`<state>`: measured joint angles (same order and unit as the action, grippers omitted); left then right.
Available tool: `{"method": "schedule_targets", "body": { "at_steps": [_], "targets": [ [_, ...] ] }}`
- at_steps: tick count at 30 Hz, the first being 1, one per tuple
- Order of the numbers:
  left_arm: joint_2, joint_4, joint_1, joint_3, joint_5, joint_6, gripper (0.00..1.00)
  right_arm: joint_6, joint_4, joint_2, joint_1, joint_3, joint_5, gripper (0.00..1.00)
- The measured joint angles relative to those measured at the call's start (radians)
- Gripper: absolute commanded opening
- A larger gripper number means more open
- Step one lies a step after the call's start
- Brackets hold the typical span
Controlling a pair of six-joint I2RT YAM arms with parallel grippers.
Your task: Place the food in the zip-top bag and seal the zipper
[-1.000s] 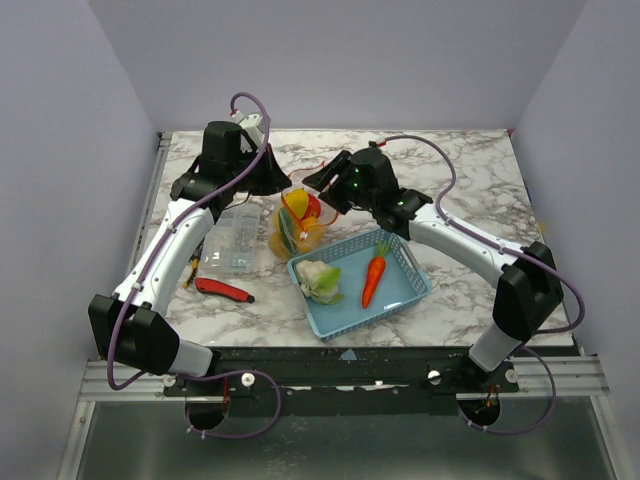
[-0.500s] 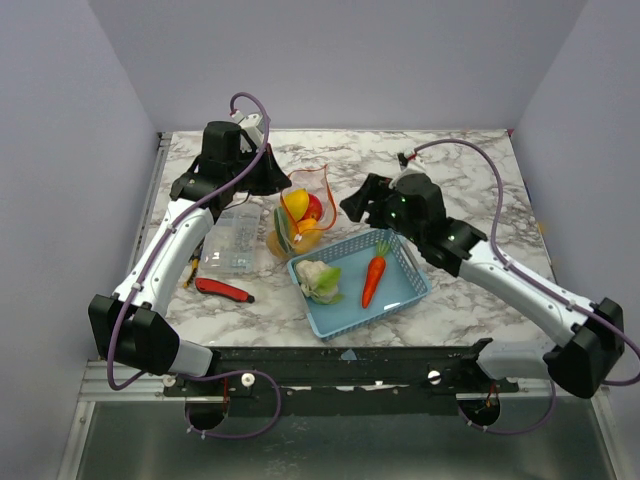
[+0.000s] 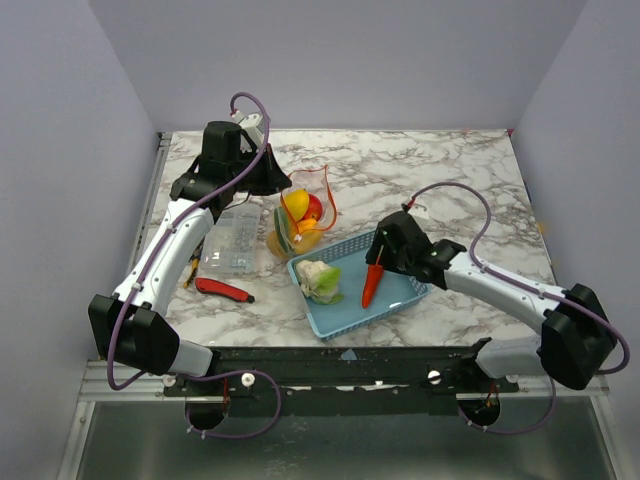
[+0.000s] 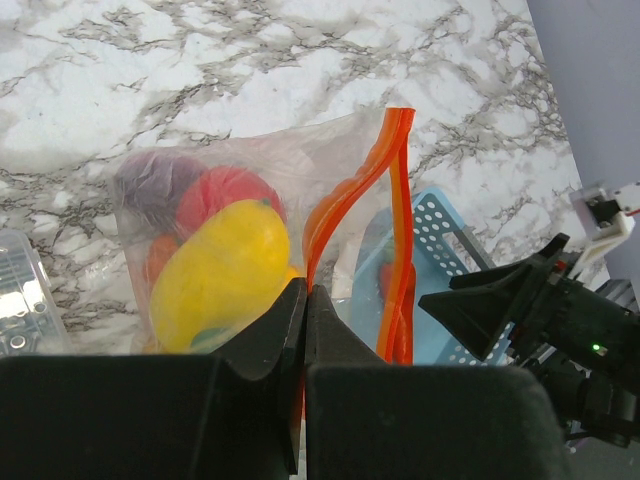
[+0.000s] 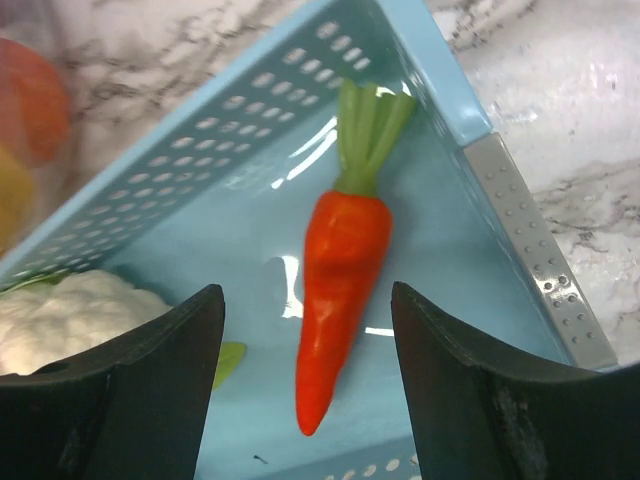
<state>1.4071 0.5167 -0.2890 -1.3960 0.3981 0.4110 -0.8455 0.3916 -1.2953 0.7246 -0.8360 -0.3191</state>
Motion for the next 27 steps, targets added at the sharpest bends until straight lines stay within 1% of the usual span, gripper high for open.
{"method": "schedule_targets", "body": {
  "at_steps": [6, 9, 12, 14, 17, 23, 26, 27],
  "targets": [
    [0.0, 0.0, 0.0, 0.0, 0.0, 0.0, 0.0, -0.063, 0.033, -0.127, 0.0, -0.013, -0.009, 0.65],
    [0.0, 0.0, 0.0, 0.0, 0.0, 0.0, 0.0, -0.085, 0.04, -0.172, 0.0, -0.014, -0.009, 0.54],
    [0.0, 0.0, 0.0, 0.0, 0.0, 0.0, 0.0, -0.105, 0.044, -0.206, 0.0, -0.014, -0.008, 0.48],
    [0.0, 0.0, 0.0, 0.0, 0.0, 0.0, 0.0, -0.113, 0.044, -0.222, 0.0, -0.014, -0.008, 0.45],
    [0.0, 0.0, 0.0, 0.0, 0.0, 0.0, 0.0, -0.127, 0.039, -0.243, 0.0, -0.014, -0.006, 0.37],
    [0.0, 0.0, 0.0, 0.0, 0.0, 0.0, 0.0, -0.139, 0.038, -0.243, 0.0, -0.016, -0.005, 0.2],
    [0.0, 0.0, 0.0, 0.0, 0.0, 0.0, 0.0, -0.142, 0.054, -0.227, 0.0, -0.016, -0.003, 0.14],
    [0.0, 0.0, 0.0, 0.0, 0.0, 0.0, 0.0, -0.142, 0.065, -0.209, 0.0, -0.016, -0.003, 0.14]
  ]
}}
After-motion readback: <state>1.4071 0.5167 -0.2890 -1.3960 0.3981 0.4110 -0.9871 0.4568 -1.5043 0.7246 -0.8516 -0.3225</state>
